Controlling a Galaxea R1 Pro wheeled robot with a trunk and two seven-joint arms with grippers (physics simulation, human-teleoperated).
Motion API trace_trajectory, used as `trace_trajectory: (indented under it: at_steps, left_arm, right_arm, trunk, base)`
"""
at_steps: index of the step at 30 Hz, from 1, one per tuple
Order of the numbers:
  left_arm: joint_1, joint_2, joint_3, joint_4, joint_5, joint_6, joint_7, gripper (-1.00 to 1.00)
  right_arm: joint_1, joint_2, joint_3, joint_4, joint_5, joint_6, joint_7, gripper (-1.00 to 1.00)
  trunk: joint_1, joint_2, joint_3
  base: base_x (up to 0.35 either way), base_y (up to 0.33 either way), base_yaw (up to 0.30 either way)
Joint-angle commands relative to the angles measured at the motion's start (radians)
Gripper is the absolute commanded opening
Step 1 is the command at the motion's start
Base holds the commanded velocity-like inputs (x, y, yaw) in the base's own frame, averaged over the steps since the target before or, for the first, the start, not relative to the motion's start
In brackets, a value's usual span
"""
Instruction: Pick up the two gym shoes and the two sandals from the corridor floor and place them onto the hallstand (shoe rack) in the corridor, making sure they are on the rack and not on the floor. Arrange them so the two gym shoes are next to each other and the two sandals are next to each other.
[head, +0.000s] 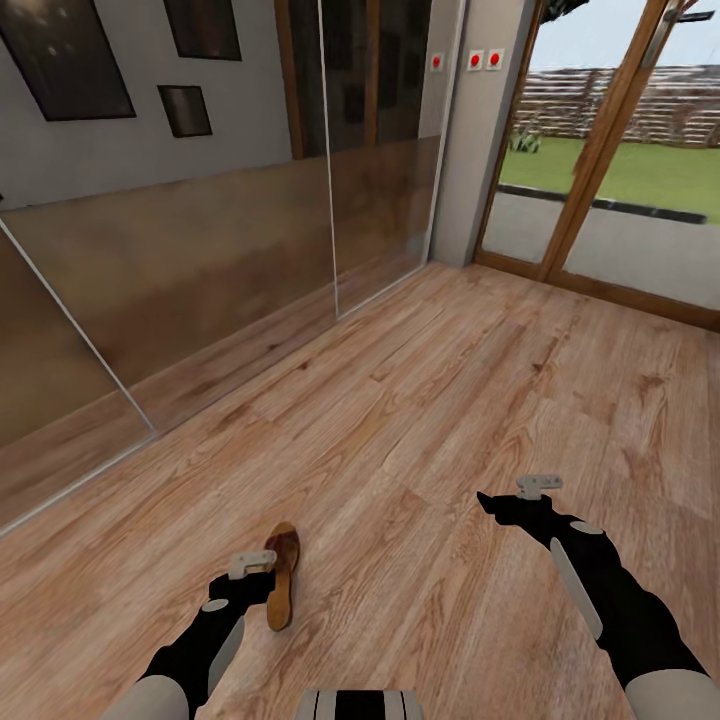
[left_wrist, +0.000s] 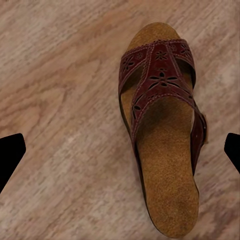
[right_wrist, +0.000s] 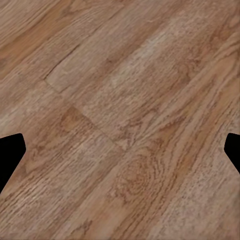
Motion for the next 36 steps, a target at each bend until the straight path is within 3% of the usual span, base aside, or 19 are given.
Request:
trace_trajectory:
  at_steps: [1,26,30,36]
  left_arm:
    - [0.0,-0.001,0.005,-0.002,-0.005,0.004,0.0,1.0]
    - [0.0,-0.001,0.005,-0.004,-0.004,0.003,0.0,1.0]
    - [0.0,-0.001,0.007,0.001,-0.001,-0.003,0.0,1.0]
    - [0.001,-0.001,0.005,0.024,-0.002,-0.096,0.0,1.0]
  right_arm:
    - [0.0,-0.001,0.0,-0.001,-0.008,0.005,0.001,1.0]
    - [0.0,0.0,0.0,-0.004,-0.01,0.007,0.001,1.0]
    - [0.0,0.0,0.0,-0.005,-0.01,0.007,0.001,1.0]
    - [0.0,0.0,0.0,-0.007,-0.01,0.007,0.001,1.0]
  trunk:
    - [0.0,0.0,-0.001]
    - [0.0,0.0,-0.001]
    - [0.002,-0.001,-0.016]
    - [0.004,-0.003,-0.039]
  base:
    - [0.137,-0.084,0.0]
    - [0.048,-0.031,0.0]
    - [0.0,0.0,0.0]
    - [0.0,0.0,0.0]
